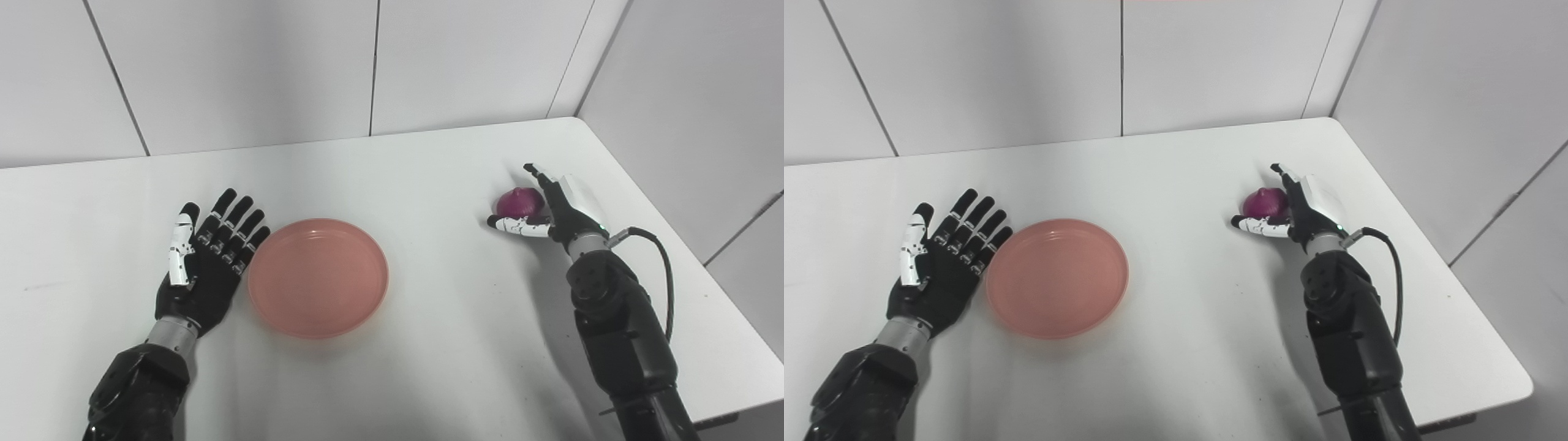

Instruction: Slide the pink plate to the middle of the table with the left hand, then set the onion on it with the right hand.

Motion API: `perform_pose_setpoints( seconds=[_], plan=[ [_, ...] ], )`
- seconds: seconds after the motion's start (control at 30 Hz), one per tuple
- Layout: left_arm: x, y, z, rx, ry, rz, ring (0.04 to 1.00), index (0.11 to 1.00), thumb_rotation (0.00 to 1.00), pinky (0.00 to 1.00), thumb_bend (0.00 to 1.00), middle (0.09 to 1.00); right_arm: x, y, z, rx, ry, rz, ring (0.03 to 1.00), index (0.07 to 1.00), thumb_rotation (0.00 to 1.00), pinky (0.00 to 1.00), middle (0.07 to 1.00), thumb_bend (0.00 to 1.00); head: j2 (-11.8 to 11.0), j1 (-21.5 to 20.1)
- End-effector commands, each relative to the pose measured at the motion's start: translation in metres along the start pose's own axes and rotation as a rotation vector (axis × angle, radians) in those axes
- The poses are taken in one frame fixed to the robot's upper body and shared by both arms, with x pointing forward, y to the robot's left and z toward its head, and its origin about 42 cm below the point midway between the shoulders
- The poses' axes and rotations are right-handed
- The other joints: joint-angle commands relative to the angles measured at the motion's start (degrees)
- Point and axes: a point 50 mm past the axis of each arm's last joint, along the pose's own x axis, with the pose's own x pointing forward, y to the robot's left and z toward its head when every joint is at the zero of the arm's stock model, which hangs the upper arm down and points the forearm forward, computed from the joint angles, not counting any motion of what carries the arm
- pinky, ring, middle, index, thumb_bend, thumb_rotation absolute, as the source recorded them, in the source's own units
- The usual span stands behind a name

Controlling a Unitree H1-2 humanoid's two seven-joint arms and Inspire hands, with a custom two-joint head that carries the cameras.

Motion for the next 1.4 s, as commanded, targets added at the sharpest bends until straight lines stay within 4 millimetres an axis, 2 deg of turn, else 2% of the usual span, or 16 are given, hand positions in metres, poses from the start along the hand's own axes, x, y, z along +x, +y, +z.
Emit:
perform_pose_setpoints(
  seconds=[0.0,0.23,0.73,0.77,0.8,0.93,1.0,1.07,1.13,1.23,1.37],
  plan=[
    [-0.006,0.008,-0.013,0.0,0.069,0.049,0.956,0.95,1.0,0.96,0.42,0.962,0.009,-0.022,0.012,-0.011,-0.037,-0.058,0.894,0.926,0.4,0.79,0.923,1.0,-0.03,0.08],
    [-0.007,0.007,-0.012,-0.004,0.067,0.05,0.952,0.943,1.0,0.95,0.42,0.957,0.01,-0.024,0.012,-0.031,-0.033,-0.05,0.882,0.914,0.32,0.78,0.913,1.0,0.09,0.08],
    [-0.007,0.007,-0.013,-0.001,0.07,0.05,0.952,0.944,1.0,0.95,0.42,0.957,0.013,-0.031,0.002,-0.064,0.007,-0.038,0.861,0.912,0.22,0.73,0.898,0.99,0.12,0.07],
    [-0.007,0.007,-0.013,-0.002,0.071,0.052,0.953,0.944,1.0,0.95,0.42,0.957,0.013,-0.032,0.002,-0.063,0.013,-0.035,0.85,0.912,0.22,0.72,0.89,0.99,0.13,0.07],
    [-0.007,0.007,-0.013,-0.002,0.072,0.053,0.952,0.944,1.0,0.95,0.43,0.956,0.014,-0.033,0.001,-0.067,0.018,-0.032,0.769,0.915,0.21,0.62,0.821,0.99,0.11,0.09],
    [-0.007,0.007,-0.013,-0.001,0.072,0.054,0.946,0.941,1.0,0.95,0.43,0.953,0.016,-0.035,-0.002,-0.075,0.036,-0.025,0.713,0.914,0.21,0.55,0.78,0.97,0.1,0.14],
    [-0.007,0.008,-0.013,-0.004,0.072,0.052,0.947,0.942,1.0,0.95,0.43,0.954,0.016,-0.036,-0.002,-0.075,0.038,-0.025,0.786,0.901,0.2,0.63,0.841,0.95,0.09,0.18],
    [-0.006,0.008,-0.013,-0.005,0.071,0.05,0.947,0.942,1.0,0.95,0.43,0.954,0.015,-0.037,-0.002,-0.071,0.035,-0.026,0.793,0.879,0.2,0.65,0.849,0.92,0.09,0.2],
    [-0.006,0.008,-0.013,-0.01,0.07,0.046,0.951,0.946,1.0,0.96,0.42,0.958,0.015,-0.037,-0.002,-0.074,0.03,-0.027,0.765,0.838,0.18,0.64,0.817,0.88,0.05,0.26],
    [-0.006,0.008,-0.013,-0.013,0.07,0.046,0.954,0.947,1.0,0.96,0.42,0.958,0.016,-0.036,-0.001,-0.081,0.021,-0.025,0.653,0.707,0.17,0.58,0.705,0.79,-0.08,0.38],
    [-0.006,0.008,-0.013,-0.005,0.07,0.049,0.951,0.945,1.0,0.95,0.43,0.956,0.019,-0.034,0.0,-0.081,0.012,-0.023,0.604,0.628,0.15,0.54,0.65,0.76,-0.14,0.45]
  ],
)
